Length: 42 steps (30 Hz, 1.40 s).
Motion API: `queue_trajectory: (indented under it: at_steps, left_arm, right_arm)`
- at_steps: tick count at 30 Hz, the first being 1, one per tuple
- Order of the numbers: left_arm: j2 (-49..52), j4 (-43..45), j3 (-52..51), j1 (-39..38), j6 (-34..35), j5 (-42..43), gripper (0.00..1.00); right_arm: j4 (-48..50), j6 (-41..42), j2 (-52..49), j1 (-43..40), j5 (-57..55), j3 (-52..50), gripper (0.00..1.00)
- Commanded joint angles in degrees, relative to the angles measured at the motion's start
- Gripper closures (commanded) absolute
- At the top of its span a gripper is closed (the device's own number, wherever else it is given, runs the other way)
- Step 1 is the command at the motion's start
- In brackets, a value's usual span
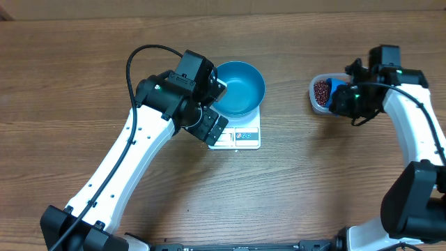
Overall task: Scoop item into bowl and weigh 150g on scale
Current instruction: 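Drag the scoop through the beans and lift it out, right gripper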
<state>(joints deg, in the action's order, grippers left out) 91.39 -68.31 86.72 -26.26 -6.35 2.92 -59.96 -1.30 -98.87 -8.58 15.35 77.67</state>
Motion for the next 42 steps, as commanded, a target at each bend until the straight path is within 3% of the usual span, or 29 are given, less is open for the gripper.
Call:
queue_trajectory:
  at_steps: [1, 12, 42]
  left_arm:
    - [-0.76, -0.02, 0.59, -0.39, 0.37, 0.04, 0.0]
    - [-0.76, -0.02, 0.59, -0.39, 0.37, 0.04, 0.0]
    - [-0.76, -0.02, 0.59, -0.39, 0.37, 0.04, 0.0]
  right_arm:
    - [-0.57, -0.39, -0.33, -2.08, 6.43, -0.59, 0.96]
    - [-2.14, -0.72, -0.37, -7.15, 10.47, -0.59, 0.96]
    - [-1.7, -2.03, -3.65, -11.19, 21.73, -0.59, 0.96]
